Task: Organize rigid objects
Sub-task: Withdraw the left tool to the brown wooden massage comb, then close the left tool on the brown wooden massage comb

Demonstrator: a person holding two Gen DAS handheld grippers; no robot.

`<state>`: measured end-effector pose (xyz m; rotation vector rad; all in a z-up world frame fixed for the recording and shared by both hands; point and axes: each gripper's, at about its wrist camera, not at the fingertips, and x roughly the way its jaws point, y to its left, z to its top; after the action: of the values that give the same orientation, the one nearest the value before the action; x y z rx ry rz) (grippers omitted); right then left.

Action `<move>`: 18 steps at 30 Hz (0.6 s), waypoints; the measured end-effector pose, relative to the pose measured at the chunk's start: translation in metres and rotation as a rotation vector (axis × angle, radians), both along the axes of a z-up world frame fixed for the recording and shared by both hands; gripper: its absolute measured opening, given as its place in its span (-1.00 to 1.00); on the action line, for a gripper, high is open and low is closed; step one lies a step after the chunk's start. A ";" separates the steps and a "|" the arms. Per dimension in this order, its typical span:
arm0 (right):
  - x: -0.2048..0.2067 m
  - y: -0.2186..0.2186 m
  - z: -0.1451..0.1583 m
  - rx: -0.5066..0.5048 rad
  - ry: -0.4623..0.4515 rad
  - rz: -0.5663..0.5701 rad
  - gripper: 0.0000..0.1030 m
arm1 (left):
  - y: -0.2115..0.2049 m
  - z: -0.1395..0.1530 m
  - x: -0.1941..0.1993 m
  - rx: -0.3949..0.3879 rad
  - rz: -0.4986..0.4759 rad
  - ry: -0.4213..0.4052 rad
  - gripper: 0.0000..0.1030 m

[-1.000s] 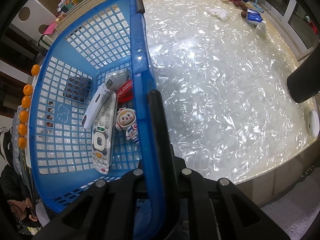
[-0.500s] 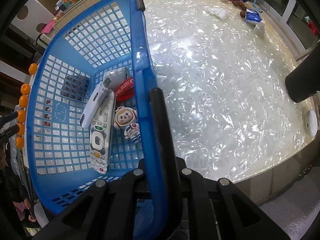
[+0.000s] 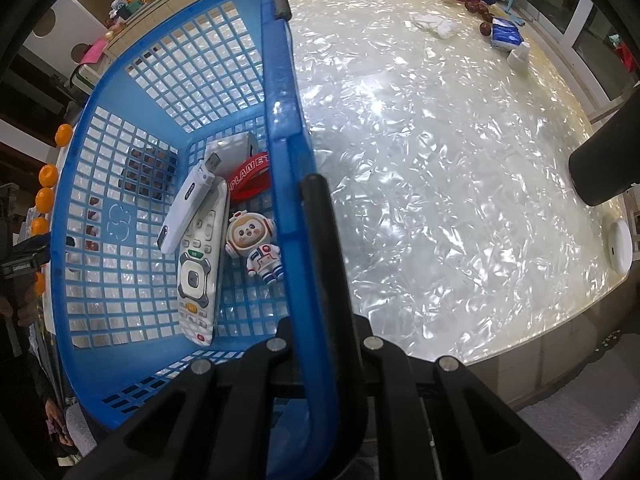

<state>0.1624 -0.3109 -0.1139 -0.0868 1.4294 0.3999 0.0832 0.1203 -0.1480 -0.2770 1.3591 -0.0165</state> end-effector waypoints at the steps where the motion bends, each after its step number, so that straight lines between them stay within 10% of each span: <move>1: 0.000 0.000 0.000 0.000 0.000 0.000 -0.85 | 0.002 -0.002 0.001 -0.006 0.011 0.003 1.00; 18: 0.001 0.003 -0.002 -0.006 0.006 0.004 -0.85 | 0.020 -0.046 0.020 -0.008 0.178 0.131 0.99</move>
<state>0.1632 -0.3084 -0.1162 -0.0935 1.4366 0.3989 0.1029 0.1401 -0.1943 -0.4110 1.4597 0.1470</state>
